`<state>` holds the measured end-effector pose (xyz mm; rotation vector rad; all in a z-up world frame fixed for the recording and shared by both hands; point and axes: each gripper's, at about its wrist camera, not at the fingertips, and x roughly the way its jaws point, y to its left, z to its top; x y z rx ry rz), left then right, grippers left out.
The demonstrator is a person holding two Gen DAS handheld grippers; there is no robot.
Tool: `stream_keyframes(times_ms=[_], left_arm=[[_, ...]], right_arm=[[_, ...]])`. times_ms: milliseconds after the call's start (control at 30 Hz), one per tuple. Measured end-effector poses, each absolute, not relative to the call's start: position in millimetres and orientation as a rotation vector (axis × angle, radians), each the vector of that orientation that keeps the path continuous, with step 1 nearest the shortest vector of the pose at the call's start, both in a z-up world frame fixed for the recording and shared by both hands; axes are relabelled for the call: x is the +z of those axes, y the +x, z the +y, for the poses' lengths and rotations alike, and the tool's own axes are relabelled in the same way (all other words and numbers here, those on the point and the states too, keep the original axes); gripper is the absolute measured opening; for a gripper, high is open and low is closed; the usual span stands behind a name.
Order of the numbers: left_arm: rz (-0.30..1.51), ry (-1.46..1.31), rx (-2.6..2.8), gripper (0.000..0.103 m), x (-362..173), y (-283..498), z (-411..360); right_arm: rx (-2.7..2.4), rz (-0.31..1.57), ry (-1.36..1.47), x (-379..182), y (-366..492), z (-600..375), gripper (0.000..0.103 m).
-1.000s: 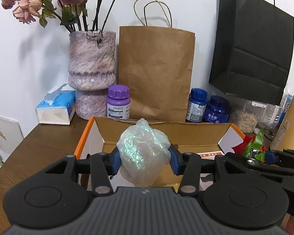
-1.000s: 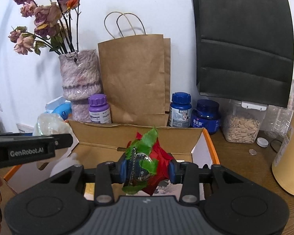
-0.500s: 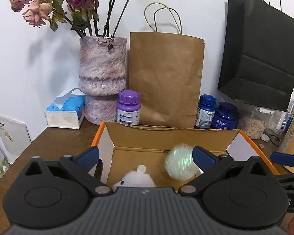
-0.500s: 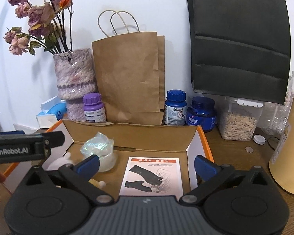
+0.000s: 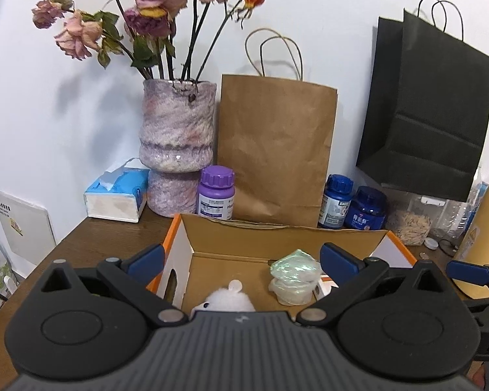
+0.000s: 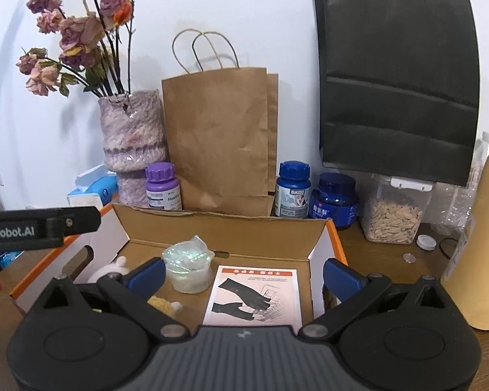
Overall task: Flip cup upright
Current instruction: 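Lower the bag and bow into the box and open both tools, then grasp the white crumpled tissue with the right tool while the left tool withdraws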
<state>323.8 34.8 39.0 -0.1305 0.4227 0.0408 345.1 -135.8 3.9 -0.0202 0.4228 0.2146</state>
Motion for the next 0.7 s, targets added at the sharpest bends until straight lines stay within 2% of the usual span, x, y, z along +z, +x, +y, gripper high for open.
stream_keyframes(times_ms=[700], left_arm=[[0.427, -0.137, 0.031, 0.103, 50.0, 231.7, 37.0]], right_arm=[[0.216, 0.364, -0.011, 18.6, 253.0, -158.8, 0.103]])
